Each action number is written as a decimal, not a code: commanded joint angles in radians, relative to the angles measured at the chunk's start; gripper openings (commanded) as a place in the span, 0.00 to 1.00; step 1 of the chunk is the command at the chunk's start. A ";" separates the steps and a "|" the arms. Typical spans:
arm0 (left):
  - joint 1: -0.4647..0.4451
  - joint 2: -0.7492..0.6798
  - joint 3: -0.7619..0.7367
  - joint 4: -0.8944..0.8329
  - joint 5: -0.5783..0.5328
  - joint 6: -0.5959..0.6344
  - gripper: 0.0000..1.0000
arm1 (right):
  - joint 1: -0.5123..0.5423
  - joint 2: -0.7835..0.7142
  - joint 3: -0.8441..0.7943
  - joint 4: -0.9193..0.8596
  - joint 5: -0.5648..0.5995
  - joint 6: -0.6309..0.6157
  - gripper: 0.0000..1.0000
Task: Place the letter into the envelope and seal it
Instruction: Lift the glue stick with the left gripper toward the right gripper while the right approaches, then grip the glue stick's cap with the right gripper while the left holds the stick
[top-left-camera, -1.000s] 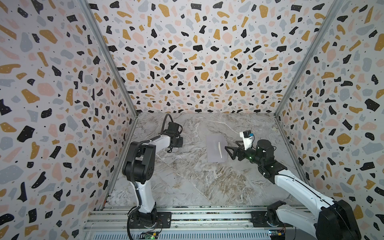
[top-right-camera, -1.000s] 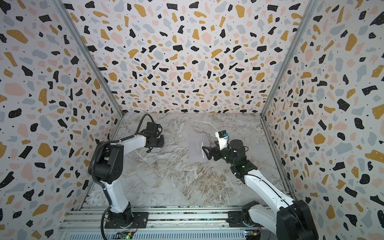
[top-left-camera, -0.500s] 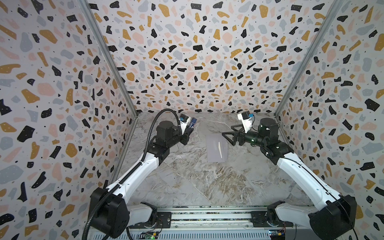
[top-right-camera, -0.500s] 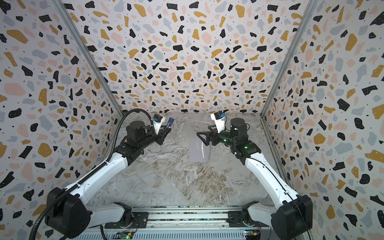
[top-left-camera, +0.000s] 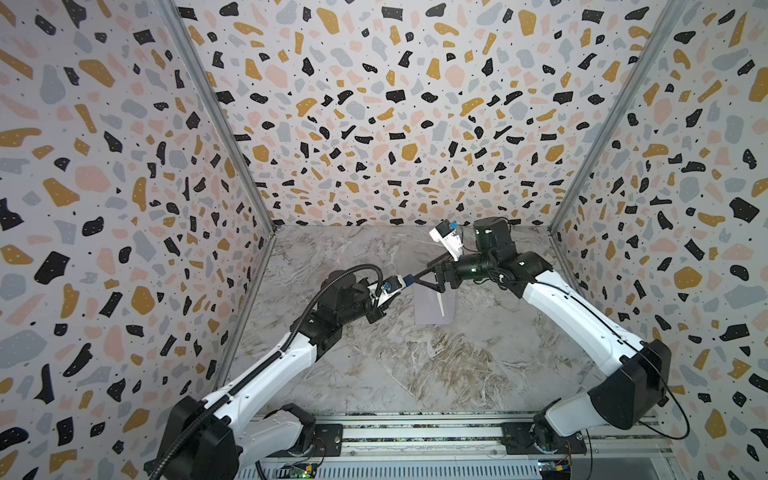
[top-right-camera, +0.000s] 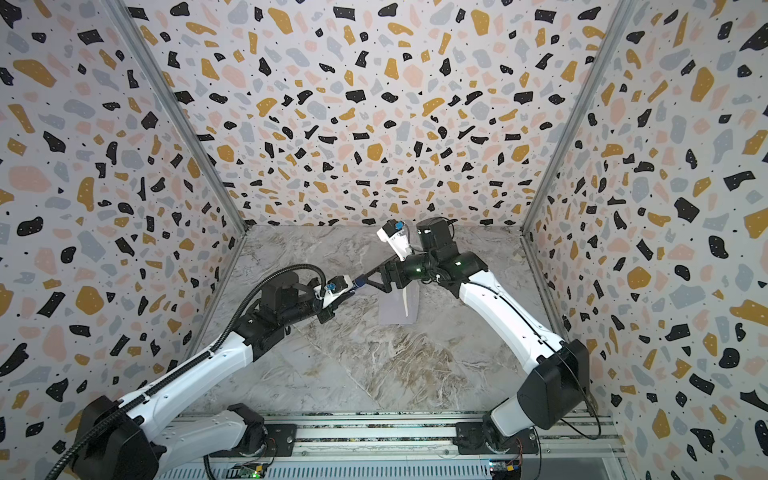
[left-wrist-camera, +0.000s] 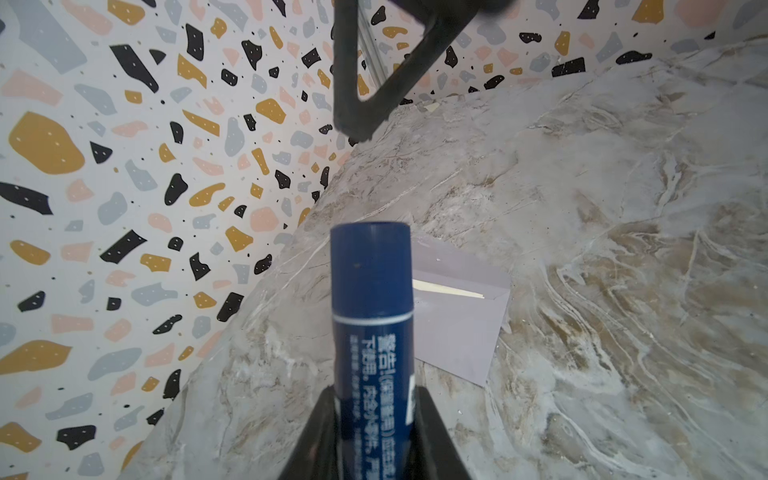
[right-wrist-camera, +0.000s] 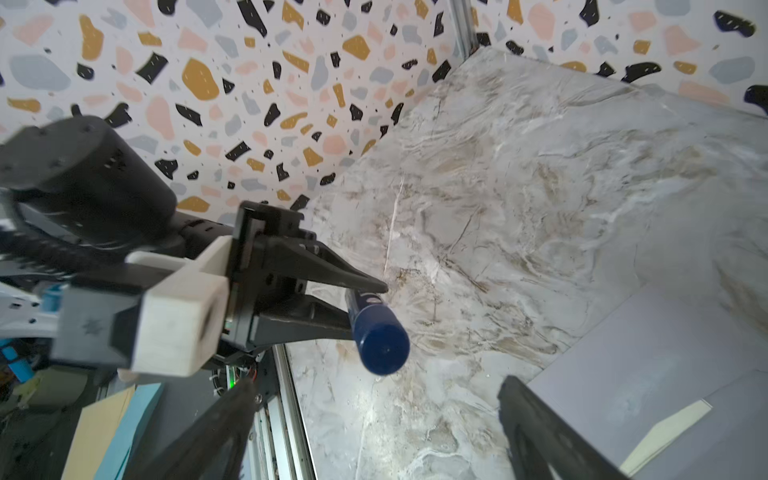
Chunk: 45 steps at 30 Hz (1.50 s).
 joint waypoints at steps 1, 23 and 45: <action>-0.008 -0.030 -0.016 0.069 0.005 0.090 0.00 | 0.010 0.011 0.039 -0.070 0.014 0.008 0.83; -0.023 -0.022 -0.018 0.035 0.009 0.135 0.00 | 0.070 0.071 0.039 0.012 -0.033 0.066 0.26; -0.026 -0.023 -0.015 0.052 0.077 0.090 0.60 | 0.070 0.063 0.058 -0.037 -0.091 -0.037 0.00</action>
